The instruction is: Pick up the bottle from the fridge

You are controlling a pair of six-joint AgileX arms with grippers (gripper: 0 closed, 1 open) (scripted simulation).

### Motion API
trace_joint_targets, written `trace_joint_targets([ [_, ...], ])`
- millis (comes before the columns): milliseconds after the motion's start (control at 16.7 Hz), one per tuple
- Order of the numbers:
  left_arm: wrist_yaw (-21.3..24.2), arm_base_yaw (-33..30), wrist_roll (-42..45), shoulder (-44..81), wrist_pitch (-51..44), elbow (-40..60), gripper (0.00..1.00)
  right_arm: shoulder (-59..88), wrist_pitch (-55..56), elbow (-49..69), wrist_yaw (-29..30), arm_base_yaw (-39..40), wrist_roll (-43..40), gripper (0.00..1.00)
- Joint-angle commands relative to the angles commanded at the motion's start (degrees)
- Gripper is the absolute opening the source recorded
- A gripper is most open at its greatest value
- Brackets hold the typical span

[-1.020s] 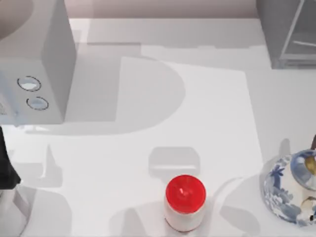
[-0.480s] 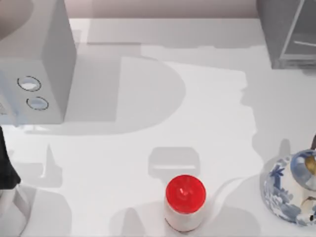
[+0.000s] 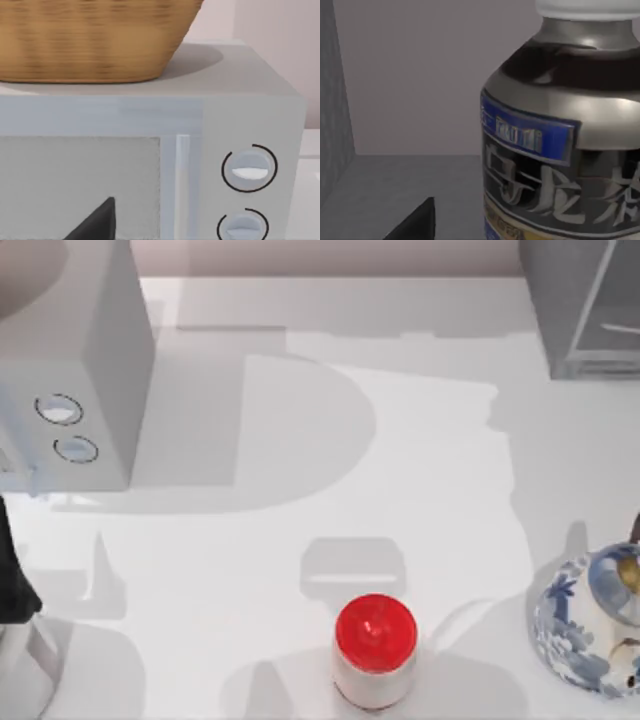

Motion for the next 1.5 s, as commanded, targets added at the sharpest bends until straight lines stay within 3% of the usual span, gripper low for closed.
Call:
trace_joint_targets([
  [240,0.0,0.0,0.0,0.0,0.0,0.0,1.0,4.5,-4.0,8.9,1.1,1.0,0.0,1.0],
  [540,0.0,0.0,0.0,0.0,0.0,0.0,1.0,5.1,-4.8,9.9,1.3,1.2,-0.1,1.0],
  [1320,0.0,0.0,0.0,0.0,0.0,0.0,1.0,5.1,-4.8,9.9,1.3,1.2,-0.1,0.02],
  [1500,0.0,0.0,0.0,0.0,0.0,0.0,1.0,5.1,-4.8,9.9,1.3,1.2,-0.1,0.0],
])
